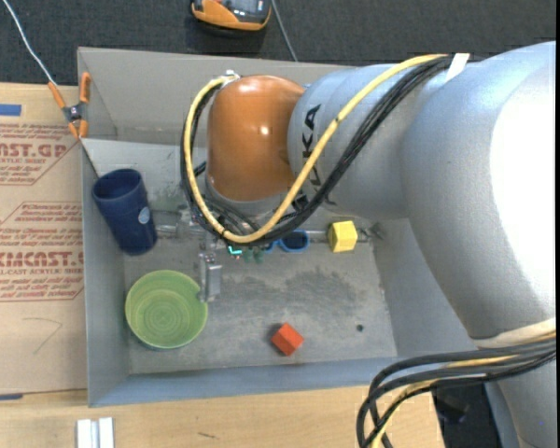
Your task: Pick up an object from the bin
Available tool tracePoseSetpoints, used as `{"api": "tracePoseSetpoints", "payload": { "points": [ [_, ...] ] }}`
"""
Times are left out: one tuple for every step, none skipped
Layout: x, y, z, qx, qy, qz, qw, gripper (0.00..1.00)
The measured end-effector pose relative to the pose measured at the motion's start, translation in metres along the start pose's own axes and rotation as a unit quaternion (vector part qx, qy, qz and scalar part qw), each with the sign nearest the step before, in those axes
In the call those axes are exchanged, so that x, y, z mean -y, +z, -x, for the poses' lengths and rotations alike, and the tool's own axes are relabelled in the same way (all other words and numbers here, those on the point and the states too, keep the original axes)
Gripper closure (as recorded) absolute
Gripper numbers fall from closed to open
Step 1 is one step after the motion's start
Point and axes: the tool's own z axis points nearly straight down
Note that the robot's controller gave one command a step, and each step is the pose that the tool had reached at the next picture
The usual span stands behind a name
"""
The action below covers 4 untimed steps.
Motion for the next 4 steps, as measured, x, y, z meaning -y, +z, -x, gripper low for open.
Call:
{"api": "tracePoseSetpoints", "payload": {
  "points": [
    [0.0,0.0,0.0,0.0,0.0,0.0,1.0,0.0],
    [0.0,0.0,0.0,0.0,0.0,0.0,1.0,0.0],
    [0.0,0.0,0.0,0.0,0.0,0.0,1.0,0.0],
    [0.0,0.0,0.0,0.0,0.0,0.0,1.0,0.0]
  ]
}}
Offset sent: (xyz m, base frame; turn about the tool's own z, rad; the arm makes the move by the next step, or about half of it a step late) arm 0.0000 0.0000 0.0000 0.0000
